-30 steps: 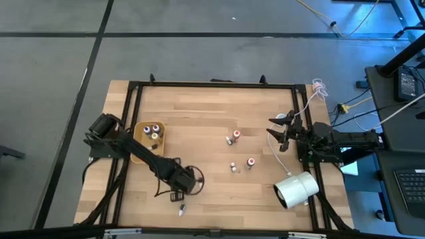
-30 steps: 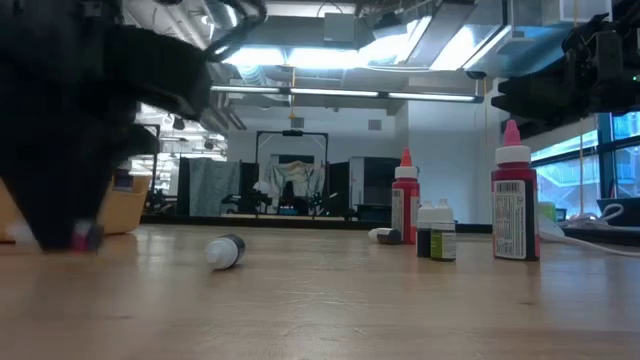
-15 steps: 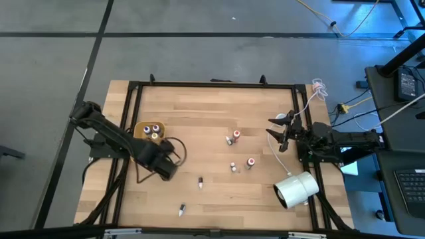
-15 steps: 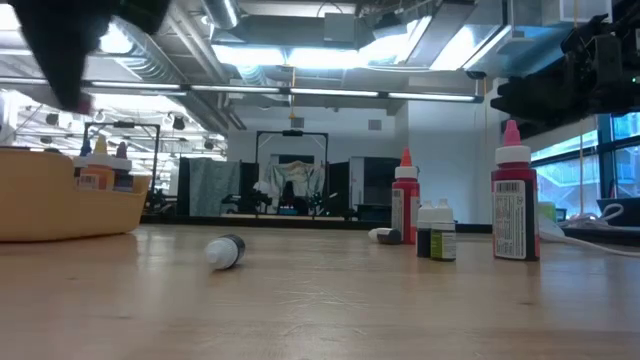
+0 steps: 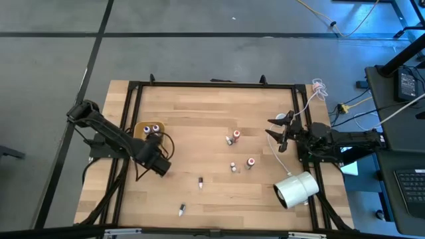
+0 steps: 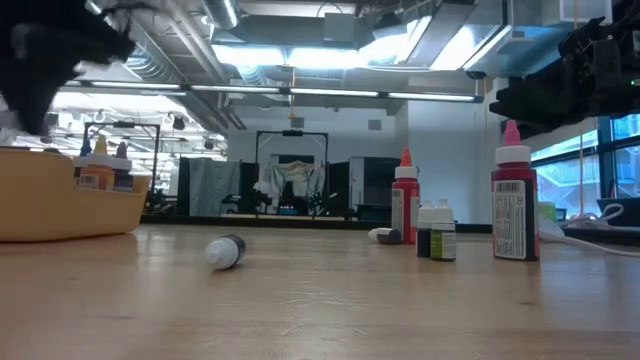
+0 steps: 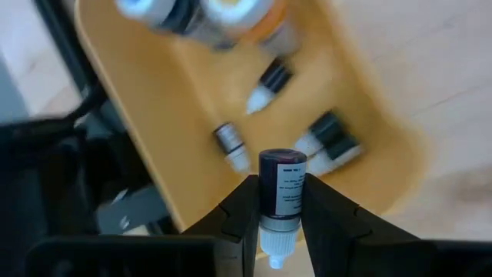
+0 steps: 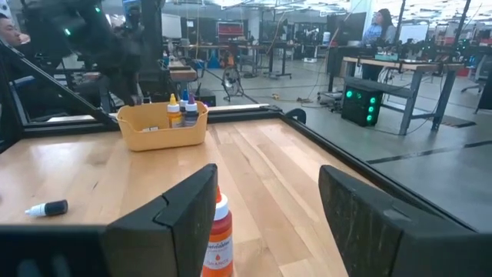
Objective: Pick & Place food coloring
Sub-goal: Put the small black food coloring bottle into the yellow bin
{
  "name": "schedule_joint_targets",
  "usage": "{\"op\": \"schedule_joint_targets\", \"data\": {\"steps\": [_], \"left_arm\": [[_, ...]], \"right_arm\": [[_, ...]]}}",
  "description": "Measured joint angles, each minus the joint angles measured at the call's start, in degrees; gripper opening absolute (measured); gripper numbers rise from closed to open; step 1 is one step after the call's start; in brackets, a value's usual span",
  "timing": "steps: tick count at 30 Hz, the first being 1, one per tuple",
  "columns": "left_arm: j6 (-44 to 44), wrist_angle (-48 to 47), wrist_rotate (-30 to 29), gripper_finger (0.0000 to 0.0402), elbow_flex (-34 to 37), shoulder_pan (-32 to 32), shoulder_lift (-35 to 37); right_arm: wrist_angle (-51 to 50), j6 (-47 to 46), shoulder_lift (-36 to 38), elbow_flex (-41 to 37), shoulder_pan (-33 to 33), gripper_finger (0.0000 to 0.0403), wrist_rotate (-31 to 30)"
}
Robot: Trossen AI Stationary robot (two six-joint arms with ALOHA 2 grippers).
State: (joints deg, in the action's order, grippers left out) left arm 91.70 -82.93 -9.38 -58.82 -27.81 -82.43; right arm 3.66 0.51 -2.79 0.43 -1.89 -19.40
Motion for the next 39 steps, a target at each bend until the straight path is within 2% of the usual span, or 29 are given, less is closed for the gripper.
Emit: {"op": "schedule_joint_targets", "data": {"steps": [8,13,19,25,39], "left_arm": [[0.0,9.9,0.7,0.0079,7.9,3.2,4.5],[-3.0,14.9,0.5,0.0079,12.3,5.5,8.6],[-2.3,16.7,0.5,0.0079,14.0,5.9,9.2],[-2.4,23.1,0.3,0.0079,17.1,5.9,8.9],[-2.4,23.1,-0.1,0.0081,17.1,5.9,8.9]], "right_arm": [[0.0,0.0,-0.1,0.0,0.0,0.0229,0.0],[0.0,-0.2,-0.1,0.0,0.0,0.0229,0.0],[0.0,-0.1,-0.1,0.0,0.0,0.0229,0.0],[0.0,0.0,-0.1,0.0,0.0,0.0229,0.0],[0.0,0.0,-0.1,0.0,0.0,0.0229,0.0]]}}
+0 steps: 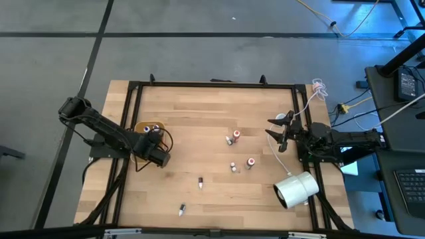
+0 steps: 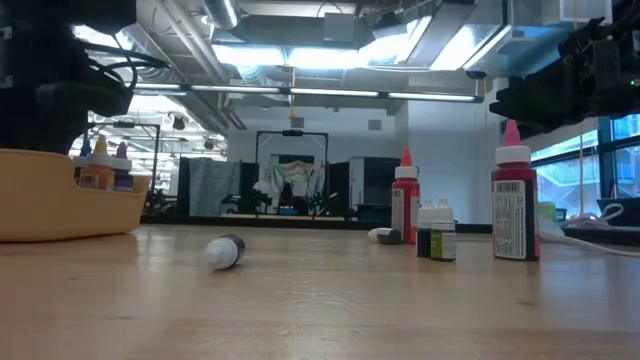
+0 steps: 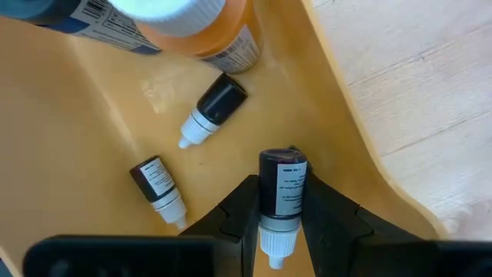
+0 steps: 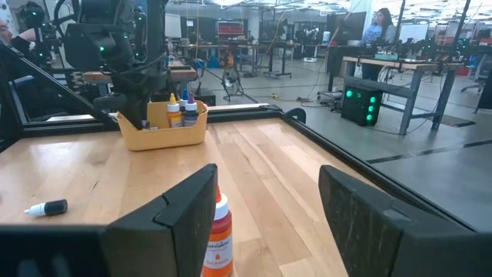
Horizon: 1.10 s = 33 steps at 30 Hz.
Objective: Pick & Place food coloring
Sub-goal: Put the small black food coloring bottle into the yellow bin, then put the small purple food coloring bottle into the yellow bin
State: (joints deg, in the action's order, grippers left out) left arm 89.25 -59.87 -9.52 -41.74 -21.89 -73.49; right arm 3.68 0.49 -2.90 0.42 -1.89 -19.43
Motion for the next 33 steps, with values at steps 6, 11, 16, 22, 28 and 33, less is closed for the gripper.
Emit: {"op": "schedule_joint_targets", "data": {"steps": [6,11,16,22,28,33], "left_arm": [[-2.3,-0.1,0.0,0.0117,0.0,0.0,0.0],[-5.9,-3.0,-0.9,0.0146,-3.4,0.0,0.0],[-20.2,-2.6,-3.2,0.0156,-9.5,0.0,0.0],[-53.8,16.3,-3.3,0.0154,-12.5,-1.1,0.0],[-80.9,33.7,0.1,0.0155,-12.6,-1.1,-3.2],[-87.1,35.8,1.6,0.0156,-12.5,0.9,-9.2]], "right_arm": [[0.0,0.0,0.0,0.0,0.0,0.0229,0.0],[0.0,0.0,0.0,0.0,0.0,0.0229,0.0],[0.0,0.0,0.0,0.0,0.0,0.0229,0.0],[0.0,0.0,0.0,0.0,0.0,0.0229,0.0],[0.0,0.0,0.0,0.0,0.0,0.0229,0.0],[0.0,0.0,0.0,0.0,0.0,0.0229,0.0]]}}
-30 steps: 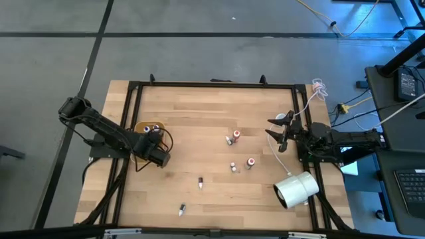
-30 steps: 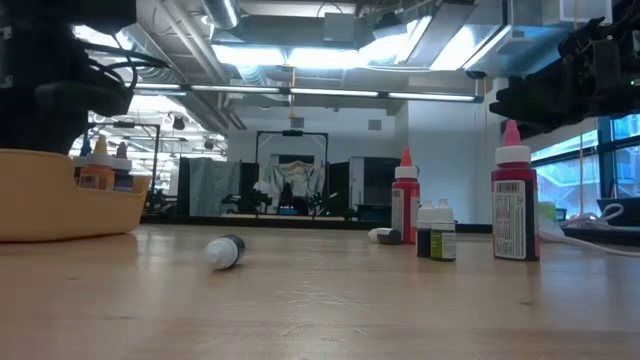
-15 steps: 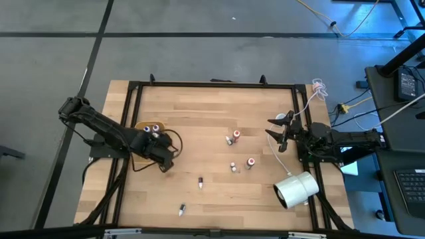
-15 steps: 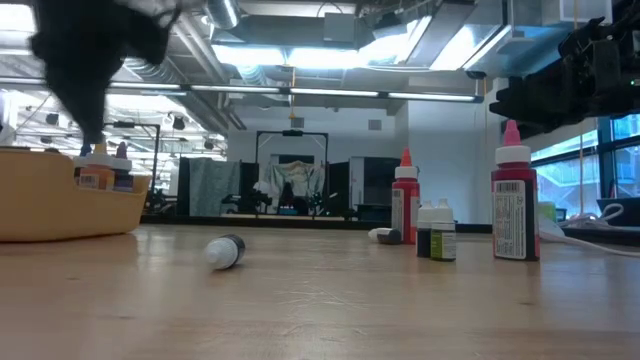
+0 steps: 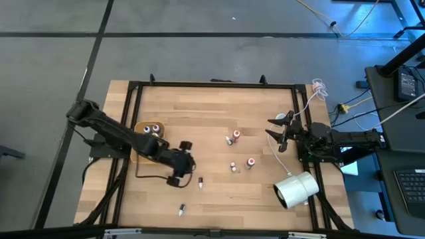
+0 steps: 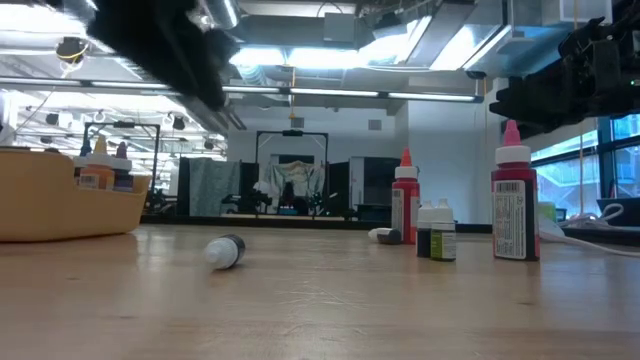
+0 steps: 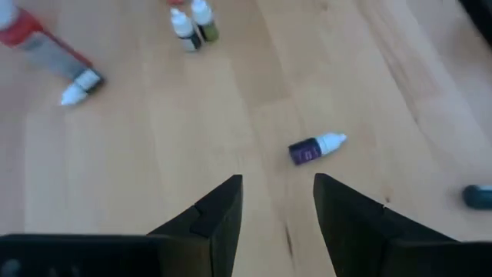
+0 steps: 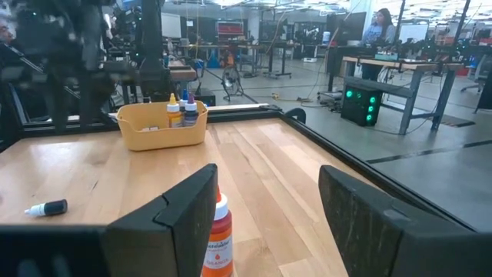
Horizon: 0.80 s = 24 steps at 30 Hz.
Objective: Pick & Place food coloring
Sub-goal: Put the small purple food coloring bottle into the yellow bin
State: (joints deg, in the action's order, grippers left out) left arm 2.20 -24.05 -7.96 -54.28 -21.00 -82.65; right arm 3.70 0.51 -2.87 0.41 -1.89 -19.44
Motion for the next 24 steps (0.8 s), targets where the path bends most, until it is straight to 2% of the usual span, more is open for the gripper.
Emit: {"op": "schedule_joint_targets", "data": {"steps": [6,10,15,19,24], "left_arm": [[-8.7,0.6,5.1,0.0153,-6.0,2.1,-10.4],[-16.0,-0.2,5.9,0.0156,-11.3,2.8,-16.8],[-20.5,-0.4,6.1,0.0155,-15.2,2.9,-22.6],[-22.4,-2.4,6.6,0.0153,-16.0,2.6,-24.0],[-21.2,-3.2,11.6,0.0157,-16.1,2.6,-24.1]], "right_arm": [[0.0,0.0,0.0,0.0,0.0,0.0229,0.0],[0.0,0.0,0.0,0.0,0.0,0.0229,0.0],[0.0,-0.1,0.0,0.0,0.0,0.0229,0.0],[0.0,-0.1,0.0,0.0,0.0,0.0229,0.0],[0.0,-0.1,0.0,0.0,0.0,0.0229,0.0]]}}
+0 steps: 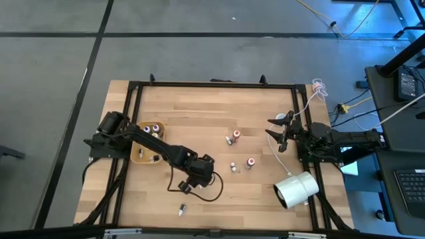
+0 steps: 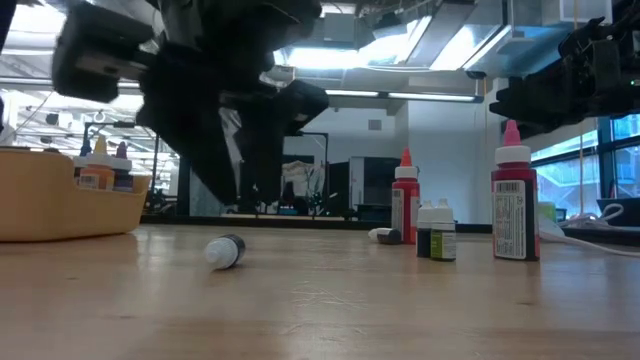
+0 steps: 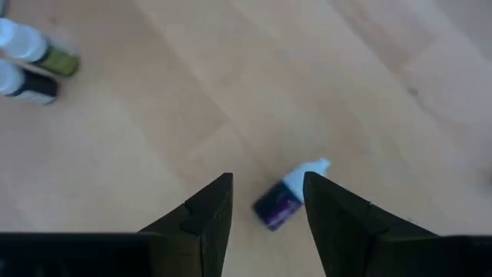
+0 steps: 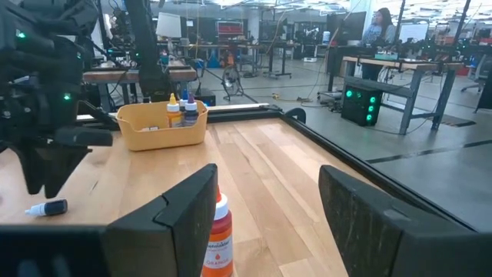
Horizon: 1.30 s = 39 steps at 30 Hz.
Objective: Pick & Place food coloring
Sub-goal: Put the small purple food coloring bottle into the yellow bin
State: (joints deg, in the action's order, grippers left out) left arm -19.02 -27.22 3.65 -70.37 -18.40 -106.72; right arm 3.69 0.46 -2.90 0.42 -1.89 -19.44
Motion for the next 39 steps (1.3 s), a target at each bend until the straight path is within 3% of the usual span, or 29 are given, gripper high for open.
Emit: {"op": "schedule_joint_targets", "data": {"steps": [19,30,39], "left_arm": [[-3.6,-0.3,0.6,0.0154,1.2,-0.3,-1.2],[-4.7,0.2,1.5,0.0156,0.8,-0.3,-5.9],[6.1,0.8,1.3,0.0156,0.9,-0.3,-6.3]], "right_arm": [[0.0,0.0,0.0,0.0,0.0,0.0229,0.0],[0.0,0.0,0.0,0.0,0.0,0.0229,0.0],[0.0,0.1,0.0,0.0,0.0,0.0229,0.0]]}}
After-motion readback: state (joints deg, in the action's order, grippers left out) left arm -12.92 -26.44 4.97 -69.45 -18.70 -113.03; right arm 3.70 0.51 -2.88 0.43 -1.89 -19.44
